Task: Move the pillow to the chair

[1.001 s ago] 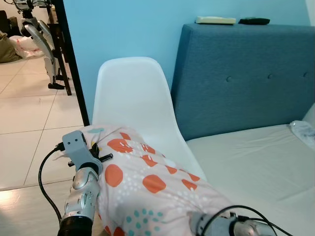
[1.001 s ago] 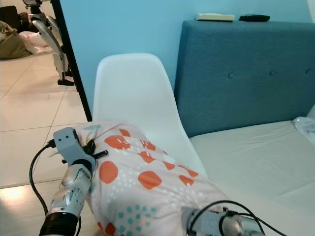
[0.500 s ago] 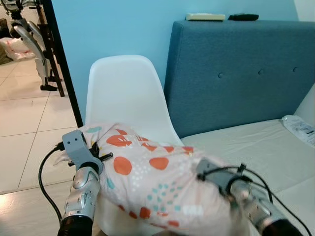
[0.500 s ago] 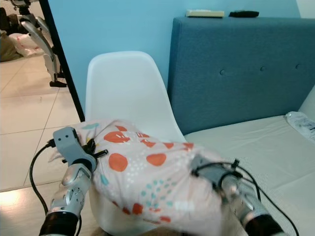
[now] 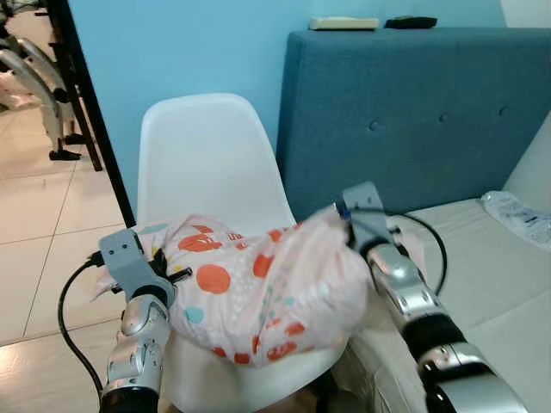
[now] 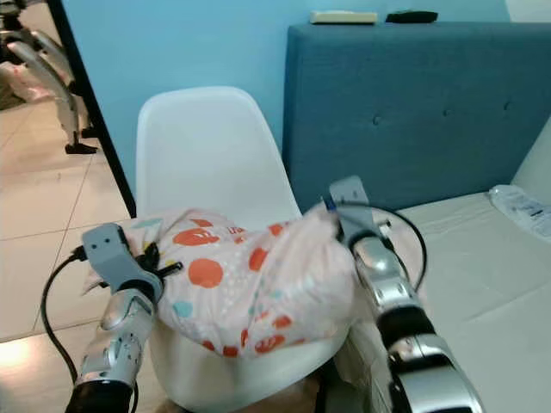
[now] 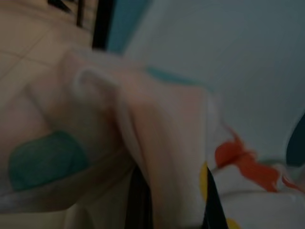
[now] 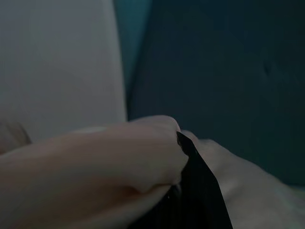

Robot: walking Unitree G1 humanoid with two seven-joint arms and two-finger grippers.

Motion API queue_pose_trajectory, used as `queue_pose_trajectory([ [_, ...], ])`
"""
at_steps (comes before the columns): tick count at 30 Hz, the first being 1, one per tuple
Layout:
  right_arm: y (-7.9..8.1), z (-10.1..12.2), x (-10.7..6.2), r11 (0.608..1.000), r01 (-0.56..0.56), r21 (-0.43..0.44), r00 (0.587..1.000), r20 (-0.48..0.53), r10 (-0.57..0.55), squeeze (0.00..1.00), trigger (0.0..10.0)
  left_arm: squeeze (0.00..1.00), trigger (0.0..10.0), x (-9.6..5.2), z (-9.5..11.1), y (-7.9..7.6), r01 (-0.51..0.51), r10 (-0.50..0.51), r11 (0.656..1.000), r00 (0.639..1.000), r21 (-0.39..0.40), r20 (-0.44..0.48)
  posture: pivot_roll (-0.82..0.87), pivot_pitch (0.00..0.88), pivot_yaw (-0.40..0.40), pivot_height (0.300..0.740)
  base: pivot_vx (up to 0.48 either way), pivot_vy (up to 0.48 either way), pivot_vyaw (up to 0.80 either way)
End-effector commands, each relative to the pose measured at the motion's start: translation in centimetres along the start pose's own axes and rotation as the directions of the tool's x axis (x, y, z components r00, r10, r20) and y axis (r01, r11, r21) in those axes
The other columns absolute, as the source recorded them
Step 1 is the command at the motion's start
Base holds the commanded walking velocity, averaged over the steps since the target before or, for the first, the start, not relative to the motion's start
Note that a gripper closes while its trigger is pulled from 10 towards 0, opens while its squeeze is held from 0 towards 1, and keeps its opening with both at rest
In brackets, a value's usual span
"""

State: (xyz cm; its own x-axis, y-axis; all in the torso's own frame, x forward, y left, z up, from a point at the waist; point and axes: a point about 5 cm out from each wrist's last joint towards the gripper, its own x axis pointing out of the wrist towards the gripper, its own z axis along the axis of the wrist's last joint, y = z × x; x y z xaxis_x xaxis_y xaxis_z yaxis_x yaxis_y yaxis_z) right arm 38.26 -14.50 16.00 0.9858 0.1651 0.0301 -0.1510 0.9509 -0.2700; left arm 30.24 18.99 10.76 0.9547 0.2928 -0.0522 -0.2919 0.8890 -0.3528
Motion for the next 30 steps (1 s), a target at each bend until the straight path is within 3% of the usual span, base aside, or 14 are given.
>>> queue_pose_trajectory([
  [1, 0.6, 1.8, 0.6, 0.999, -0.011, 0.036, 0.996, 0.093, 0.008, 0.0, 0.0, 0.0, 10.0, 0.0, 1.7, -0.5, -0.004, 0.004, 1.0, 0.997, 0.006, 0.074, 0.13, 0.0, -0.048, 0.595, 0.0, 0.0, 0.0],
  [3, 1.5, 2.0, 0.9, 0.998, -0.054, 0.038, 0.993, 0.11, 0.049, 0.0, 0.0, 0.0, 10.0, -0.3, 3.8, -0.4, -0.042, 0.034, 0.998, 0.986, 0.045, 0.164, 0.14, 0.0, -0.058, 0.595, 0.0, 0.0, 0.0],
  [4, 1.5, 2.0, 0.9, 0.998, -0.054, 0.038, 0.993, 0.11, 0.049, 0.0, 0.0, 0.0, 10.0, -0.3, 3.8, -0.4, -0.042, 0.034, 0.998, 0.986, 0.045, 0.164, 0.14, 0.0, -0.058, 0.595, 0.0, 0.0, 0.0],
  [6, 2.7, 0.9, 0.5, 0.994, -0.107, 0.007, 0.991, 0.077, 0.107, 0.0, 0.0, 0.0, 10.0, -0.8, 5.7, -0.9, -0.042, 0.007, 0.991, 0.964, 0.129, 0.266, 0.15, 0.0, -0.064, 0.595, 0.0, 0.0, 0.0],
  [10, 3.6, -1.5, -0.2, 0.988, -0.152, -0.006, 0.988, -0.008, 0.152, 0.0, 0.0, 0.0, 10.0, -1.8, 6.3, -1.3, -0.043, -0.004, 0.988, 0.954, 0.149, 0.3, 0.15, 0.0, -0.067, 0.595, 0.0, 0.0, 0.0],
  [11, 3.9, -3.1, -0.8, 0.985, -0.17, -0.032, 0.983, -0.081, 0.167, 0.0, 0.0, 0.0, 10.0, -2.2, 5.1, -1.7, -0.015, -0.035, 0.982, 0.965, 0.186, 0.259, 0.16, 0.0, -0.066, 0.595, 0.0, 0.0, 0.0],
  [12, 3.9, -3.1, -0.8, 0.985, -0.17, -0.032, 0.983, -0.081, 0.167, 0.0, 0.0, 0.0, 10.0, -2.2, 5.1, -1.7, -0.015, -0.035, 0.982, 0.965, 0.186, 0.259, 0.16, 0.0, -0.066, 0.595, 0.0, 0.0, 0.0],
  [13, 4.1, -5.1, -1.6, 0.98, -0.183, -0.073, 0.971, -0.167, 0.169, 0.0, 0.0, 0.0, 10.0, -2.8, 2.1, -1.8, 0.031, -0.057, 0.98, 0.99, 0.197, 0.126, 0.15, 0.0, -0.06, 0.595, 0.0, 0.0, 0.0],
  [15, 4.0, -6.4, -2.2, 0.978, -0.184, -0.094, 0.962, -0.222, 0.159, 0.0, 0.0, 0.0, 10.0, -3.5, -1.8, -0.9, 0.001, 0.005, 0.995, 0.998, 0.101, -0.065, 0.14, 0.0, -0.055, 0.595, 0.0, 0.0, 0.0],
  [16, 4.0, -6.4, -2.2, 0.978, -0.184, -0.094, 0.962, -0.222, 0.159, 0.0, 0.0, 0.0, 10.0, -3.5, -1.8, -0.9, 0.001, 0.005, 0.995, 0.998, 0.101, -0.065, 0.14, 0.0, -0.055, 0.595, 0.0, 0.0, 0.0],
  [18, 3.6, -7.1, -2.5, 0.974, -0.179, -0.137, 0.958, -0.251, 0.141, 0.0, 0.0, 0.0, 10.0, -4.4, -5.1, 0.4, -0.066, 0.072, 0.997, 0.971, 0.032, -0.227, 0.14, 0.0, -0.049, 0.595, 0.0, 0.0, 0.0],
  [24, 1.8, -7.2, -2.4, 0.966, -0.131, -0.223, 0.963, -0.26, 0.07, 0.0, 0.0, 0.0, 10.0, -5.5, -7.9, 1.4, -0.082, 0.079, 0.997, 0.924, 0.008, -0.375, 0.13, 0.0, -0.046, 0.595, 0.0, 0.0, 0.0],
  [30, 2.0, -7.3, -2.4, 0.956, -0.137, -0.261, 0.963, -0.26, 0.067, 0.0, 0.0, 0.0, 10.0, -5.4, -9.1, 1.7, -0.088, 0.069, 0.996, 0.904, -0.027, -0.422, 0.13, 0.0, -0.051, 0.595, 0.0, 0.0, 0.0],
])
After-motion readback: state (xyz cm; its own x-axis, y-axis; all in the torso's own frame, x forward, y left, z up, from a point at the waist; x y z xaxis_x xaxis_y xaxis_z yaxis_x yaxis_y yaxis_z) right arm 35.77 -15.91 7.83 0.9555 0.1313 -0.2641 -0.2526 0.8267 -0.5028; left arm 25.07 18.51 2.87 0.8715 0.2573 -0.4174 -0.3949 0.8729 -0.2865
